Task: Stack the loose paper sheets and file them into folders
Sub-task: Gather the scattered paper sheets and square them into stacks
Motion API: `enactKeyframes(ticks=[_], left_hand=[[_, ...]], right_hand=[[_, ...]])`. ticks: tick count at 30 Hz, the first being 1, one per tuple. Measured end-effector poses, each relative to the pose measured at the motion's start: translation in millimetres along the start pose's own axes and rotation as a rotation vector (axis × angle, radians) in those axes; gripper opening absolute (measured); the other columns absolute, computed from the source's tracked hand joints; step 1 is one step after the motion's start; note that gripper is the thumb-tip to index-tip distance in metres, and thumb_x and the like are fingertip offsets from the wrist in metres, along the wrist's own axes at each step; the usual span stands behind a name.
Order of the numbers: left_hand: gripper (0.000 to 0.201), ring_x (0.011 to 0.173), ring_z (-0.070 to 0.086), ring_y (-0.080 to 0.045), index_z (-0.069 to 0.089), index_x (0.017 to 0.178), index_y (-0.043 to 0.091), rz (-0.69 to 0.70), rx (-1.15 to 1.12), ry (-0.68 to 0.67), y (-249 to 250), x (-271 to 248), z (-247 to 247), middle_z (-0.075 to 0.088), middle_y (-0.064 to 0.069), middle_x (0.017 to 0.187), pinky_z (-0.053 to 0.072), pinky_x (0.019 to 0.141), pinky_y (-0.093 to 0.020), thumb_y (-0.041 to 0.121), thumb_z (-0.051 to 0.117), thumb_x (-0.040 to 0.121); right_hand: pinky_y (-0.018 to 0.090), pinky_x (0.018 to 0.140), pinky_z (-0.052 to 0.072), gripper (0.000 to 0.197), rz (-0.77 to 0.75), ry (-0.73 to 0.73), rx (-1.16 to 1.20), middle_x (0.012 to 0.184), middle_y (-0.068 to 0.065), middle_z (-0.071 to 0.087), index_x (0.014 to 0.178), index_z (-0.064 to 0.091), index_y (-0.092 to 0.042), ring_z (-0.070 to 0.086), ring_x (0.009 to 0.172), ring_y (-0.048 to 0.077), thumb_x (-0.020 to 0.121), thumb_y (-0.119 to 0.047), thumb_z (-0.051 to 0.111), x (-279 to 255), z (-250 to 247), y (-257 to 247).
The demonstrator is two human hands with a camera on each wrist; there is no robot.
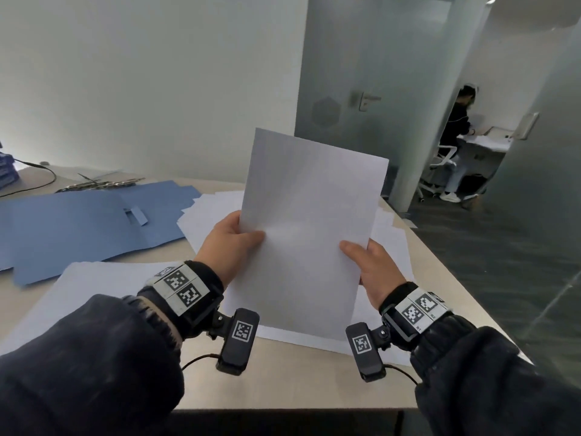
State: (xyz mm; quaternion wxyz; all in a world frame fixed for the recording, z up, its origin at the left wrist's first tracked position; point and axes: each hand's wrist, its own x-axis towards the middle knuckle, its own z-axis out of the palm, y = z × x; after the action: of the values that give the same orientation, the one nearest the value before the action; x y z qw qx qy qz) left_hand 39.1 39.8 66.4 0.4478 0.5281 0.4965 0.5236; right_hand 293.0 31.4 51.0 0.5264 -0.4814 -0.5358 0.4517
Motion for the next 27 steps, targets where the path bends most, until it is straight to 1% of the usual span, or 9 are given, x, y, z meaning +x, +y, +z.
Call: enactKeyframes(ticks=[2, 5, 8, 10, 12, 15, 19, 21, 27], left_hand=[[0.032, 0.091, 0.075, -0.03, 0.069, 0.104, 0.03, -0.022, 0.04, 0.065, 3.8, -3.8, -31.1, 0.078, -0.001, 0.1, 0.059, 0.09, -0.054, 0.023, 0.062, 0.073], [0.034, 0.087, 0.074, -0.032, 0.066, 0.102, 0.029, -0.076, 0.141, 0.184, 3.9, -12.5, -84.5, 0.077, -0.003, 0.097, 0.059, 0.088, -0.055, 0.024, 0.058, 0.07], [0.022, 0.086, 0.074, -0.033, 0.066, 0.099, 0.027, -0.15, 0.269, 0.288, -2.2, -26.8, -140.3, 0.075, -0.004, 0.095, 0.059, 0.088, -0.053, 0.014, 0.058, 0.083], [0.025, 0.086, 0.073, -0.035, 0.068, 0.096, 0.025, -0.205, 0.347, 0.344, -10.8, -38.4, -175.6, 0.075, -0.007, 0.096, 0.06, 0.087, -0.053, 0.004, 0.056, 0.088], [0.026, 0.09, 0.072, -0.034, 0.07, 0.099, 0.021, -0.259, 0.441, 0.369, -18.8, -51.9, -205.1, 0.075, -0.01, 0.1, 0.059, 0.09, -0.049, 0.002, 0.057, 0.088], [0.025, 0.088, 0.07, -0.027, 0.071, 0.106, 0.018, -0.339, 0.552, 0.394, -29.0, -72.0, -240.2, 0.074, -0.007, 0.1, 0.057, 0.089, -0.037, 0.003, 0.059, 0.089], [0.027, 0.072, 0.068, -0.019, 0.073, 0.106, 0.018, -0.428, 0.566, 0.432, -42.8, -91.5, -271.6, 0.072, 0.0, 0.084, 0.051, 0.066, -0.024, 0.003, 0.062, 0.087], [0.028, 0.069, 0.066, -0.015, 0.073, 0.107, 0.021, -0.458, 0.566, 0.454, -50.4, -97.2, -280.0, 0.071, 0.003, 0.081, 0.048, 0.059, -0.021, 0.005, 0.063, 0.086], [0.033, 0.074, 0.066, -0.018, 0.069, 0.117, 0.022, -0.455, 0.542, 0.481, -61.4, -97.9, -278.2, 0.072, 0.0, 0.092, 0.046, 0.06, -0.021, 0.008, 0.062, 0.088]], right_hand=[[0.039, 0.075, 0.051, 0.017, 0.008, -0.032, -0.029, 0.101, 0.006, 0.076, 0.106, 0.07, -0.021, 0.069, 0.086, 0.02, 0.094, -0.025, 0.058, 4.4, 26.6, -3.6], [0.031, 0.058, 0.041, 0.034, 0.041, -0.088, -0.091, 0.083, 0.014, 0.062, 0.097, 0.063, -0.004, 0.054, 0.069, 0.023, 0.079, -0.032, 0.059, 10.1, 72.6, -4.5], [0.027, 0.05, 0.033, 0.02, 0.086, -0.192, -0.163, 0.071, 0.013, 0.051, 0.087, 0.056, -0.004, 0.047, 0.053, 0.019, 0.092, -0.023, 0.061, 14.6, 120.9, 4.3], [0.026, 0.049, 0.028, 0.017, 0.131, -0.279, -0.175, 0.067, 0.01, 0.047, 0.085, 0.054, -0.007, 0.044, 0.048, 0.018, 0.094, -0.019, 0.061, 15.7, 152.0, 12.4], [0.024, 0.048, 0.026, 0.014, 0.171, -0.362, -0.197, 0.067, 0.006, 0.049, 0.087, 0.058, -0.008, 0.044, 0.047, 0.016, 0.094, -0.019, 0.063, 13.4, 181.1, 20.0], [0.022, 0.046, 0.024, 0.013, 0.202, -0.455, -0.234, 0.067, 0.004, 0.056, 0.085, 0.06, -0.011, 0.045, 0.045, 0.014, 0.093, -0.02, 0.066, 5.2, 218.8, 29.4], [0.02, 0.044, 0.024, 0.015, 0.246, -0.511, -0.288, 0.072, 0.007, 0.062, 0.091, 0.063, -0.008, 0.045, 0.045, 0.014, 0.093, -0.022, 0.067, -3.9, 254.9, 41.7], [0.019, 0.043, 0.024, 0.016, 0.273, -0.518, -0.303, 0.073, 0.007, 0.064, 0.093, 0.063, -0.007, 0.045, 0.044, 0.014, 0.094, -0.023, 0.065, -6.9, 267.2, 46.3], [0.017, 0.037, 0.031, 0.011, 0.272, -0.493, -0.335, 0.078, 0.009, 0.067, 0.087, 0.061, -0.01, 0.046, 0.043, 0.014, 0.096, -0.017, 0.061, -7.5, 280.0, 50.8]])
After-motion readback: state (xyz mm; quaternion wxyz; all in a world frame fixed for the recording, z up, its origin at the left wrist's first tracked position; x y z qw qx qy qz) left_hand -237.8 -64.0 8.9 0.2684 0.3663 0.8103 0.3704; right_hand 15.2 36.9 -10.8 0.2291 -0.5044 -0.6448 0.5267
